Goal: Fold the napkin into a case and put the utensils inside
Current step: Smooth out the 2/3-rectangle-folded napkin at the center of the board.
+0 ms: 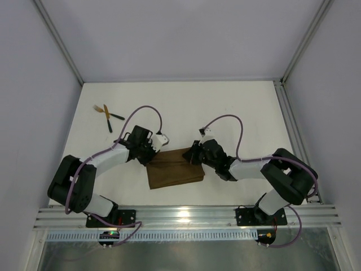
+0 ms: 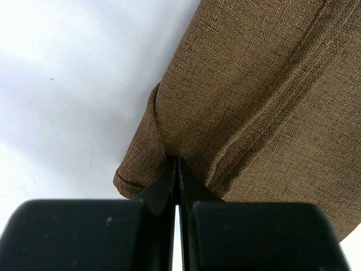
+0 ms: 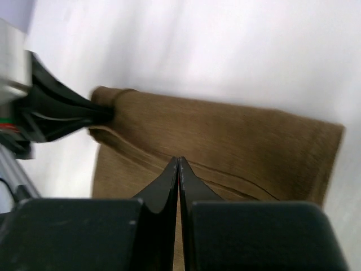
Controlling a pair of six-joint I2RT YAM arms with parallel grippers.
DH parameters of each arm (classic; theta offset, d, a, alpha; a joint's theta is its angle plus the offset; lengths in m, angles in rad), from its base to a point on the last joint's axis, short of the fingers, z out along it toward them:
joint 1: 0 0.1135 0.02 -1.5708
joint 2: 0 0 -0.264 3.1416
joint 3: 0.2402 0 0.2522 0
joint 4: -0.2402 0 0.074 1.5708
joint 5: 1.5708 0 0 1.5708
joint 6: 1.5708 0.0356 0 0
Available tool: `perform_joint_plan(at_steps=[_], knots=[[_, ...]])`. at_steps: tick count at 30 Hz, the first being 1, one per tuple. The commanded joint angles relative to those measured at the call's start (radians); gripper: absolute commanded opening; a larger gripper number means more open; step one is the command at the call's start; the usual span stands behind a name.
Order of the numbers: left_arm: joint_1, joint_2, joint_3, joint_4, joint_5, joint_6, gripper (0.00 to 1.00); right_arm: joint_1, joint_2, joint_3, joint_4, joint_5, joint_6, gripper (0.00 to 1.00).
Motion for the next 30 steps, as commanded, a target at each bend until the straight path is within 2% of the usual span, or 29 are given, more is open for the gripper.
perform_joint_plan(at_steps=[1, 7, 13, 24, 30], knots=[[0.002, 0.011, -0.065, 0.023, -0.015, 0.018, 0.00, 0.004, -0.041, 0.065, 0.081, -0.103, -0.019, 0.04], [0.002, -0.023, -0.074, 0.024, -0.012, 0.018, 0.00, 0.019, 0.148, 0.177, 0.143, -0.138, 0.015, 0.04], [0.002, -0.032, -0.086, 0.034, -0.020, 0.025, 0.00, 0.028, 0.285, 0.269, 0.123, -0.072, 0.023, 0.04], [0.002, -0.059, -0.088, 0.006, 0.025, 0.081, 0.02, 0.027, 0.356, 0.202, 0.100, 0.126, 0.121, 0.04], [0.002, -0.147, -0.078, 0.012, 0.072, 0.094, 0.04, 0.037, 0.365, 0.217, 0.097, 0.109, 0.124, 0.04]])
